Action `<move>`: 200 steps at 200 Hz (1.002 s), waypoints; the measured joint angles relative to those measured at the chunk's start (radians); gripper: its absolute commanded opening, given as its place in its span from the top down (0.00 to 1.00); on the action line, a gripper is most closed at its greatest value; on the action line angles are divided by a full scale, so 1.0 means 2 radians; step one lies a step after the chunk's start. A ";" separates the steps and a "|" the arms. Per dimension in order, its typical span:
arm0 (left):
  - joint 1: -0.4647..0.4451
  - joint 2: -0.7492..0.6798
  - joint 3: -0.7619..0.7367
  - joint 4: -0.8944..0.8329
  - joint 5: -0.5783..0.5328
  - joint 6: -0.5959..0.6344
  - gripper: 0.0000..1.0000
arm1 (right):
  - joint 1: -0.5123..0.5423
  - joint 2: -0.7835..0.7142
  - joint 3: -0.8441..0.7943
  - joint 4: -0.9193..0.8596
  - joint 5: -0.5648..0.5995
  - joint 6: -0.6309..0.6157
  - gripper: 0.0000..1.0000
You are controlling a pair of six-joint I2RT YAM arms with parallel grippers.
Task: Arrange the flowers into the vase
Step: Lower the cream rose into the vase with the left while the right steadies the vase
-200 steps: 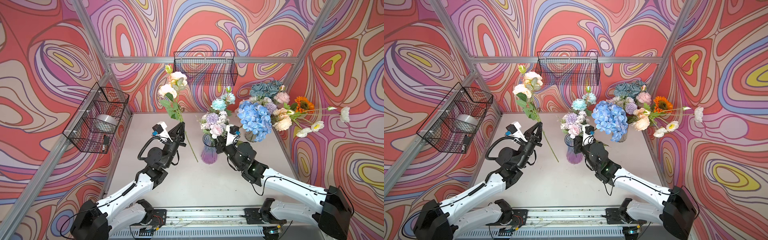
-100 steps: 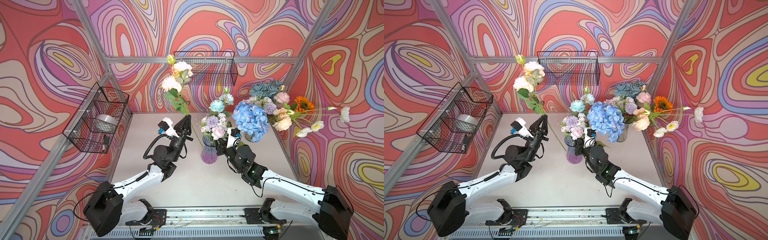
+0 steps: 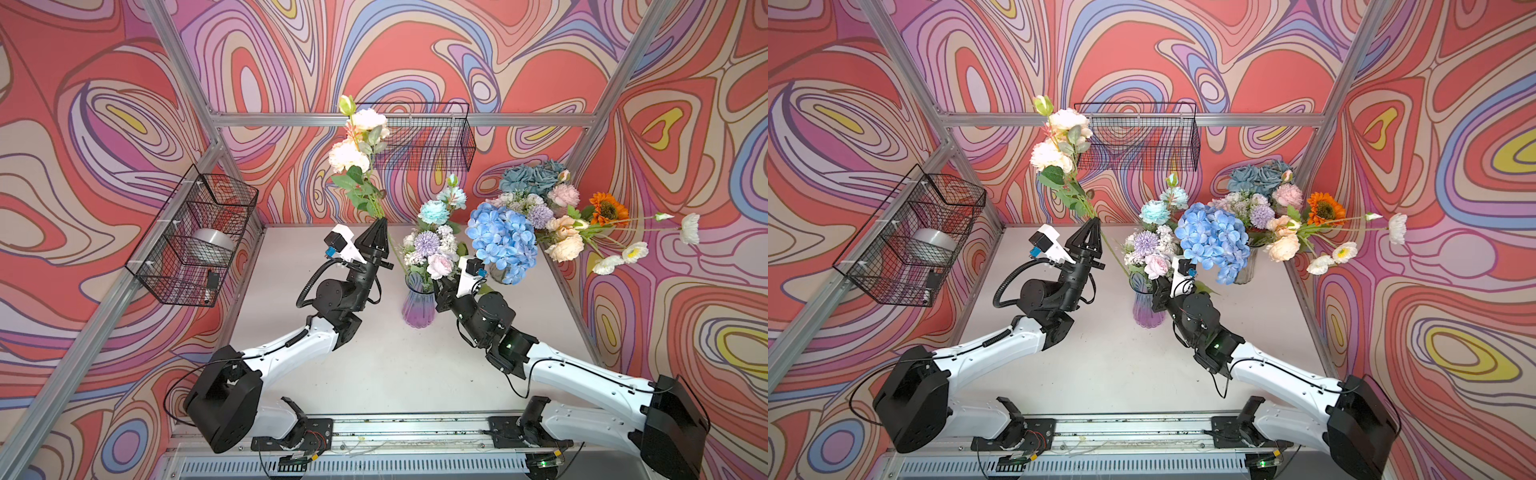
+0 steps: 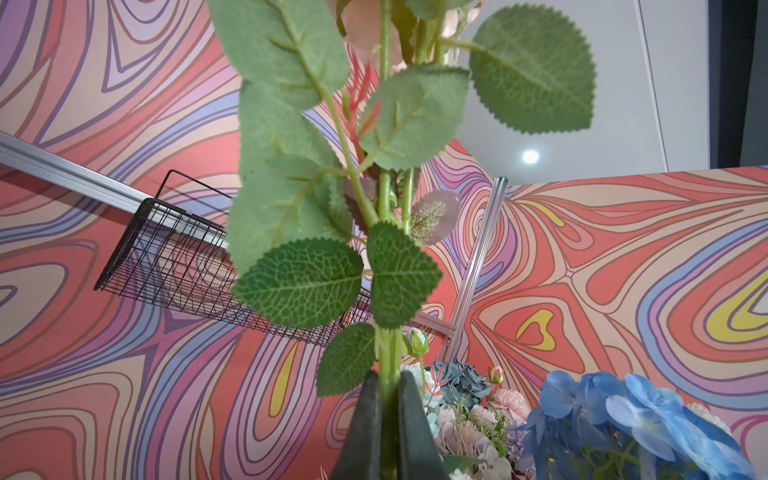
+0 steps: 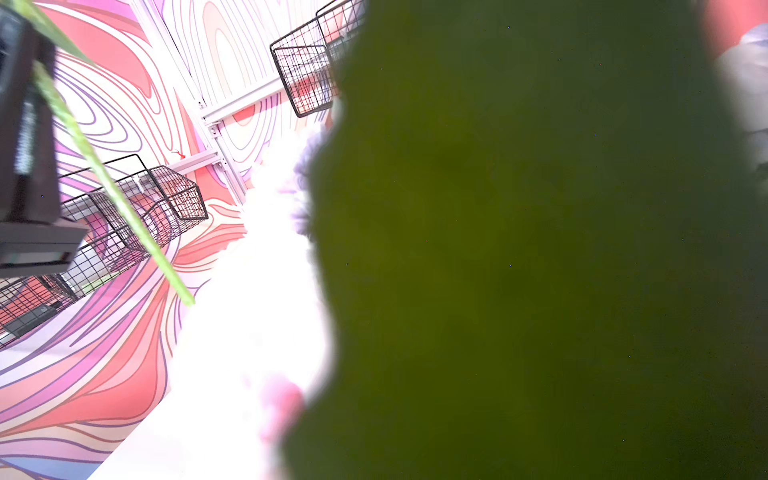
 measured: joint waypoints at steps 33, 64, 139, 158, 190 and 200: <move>0.000 0.032 0.005 0.001 0.016 0.014 1.00 | 0.000 -0.006 -0.002 0.000 0.000 0.000 0.71; -0.005 0.054 0.002 0.000 0.035 0.016 1.00 | 0.000 -0.007 -0.005 0.000 0.001 0.000 0.71; -0.078 0.052 -0.064 0.006 -0.017 0.060 1.00 | 0.000 -0.010 -0.012 0.002 0.031 0.013 0.73; -0.089 0.052 -0.075 0.008 -0.035 0.063 1.00 | 0.000 -0.014 -0.015 0.002 0.039 0.023 0.73; -0.096 0.052 -0.087 0.008 -0.052 0.058 0.87 | 0.000 -0.014 -0.017 0.002 0.045 0.030 0.73; -0.097 0.052 -0.089 0.008 -0.054 0.055 0.77 | 0.000 -0.014 -0.017 0.002 0.046 0.031 0.73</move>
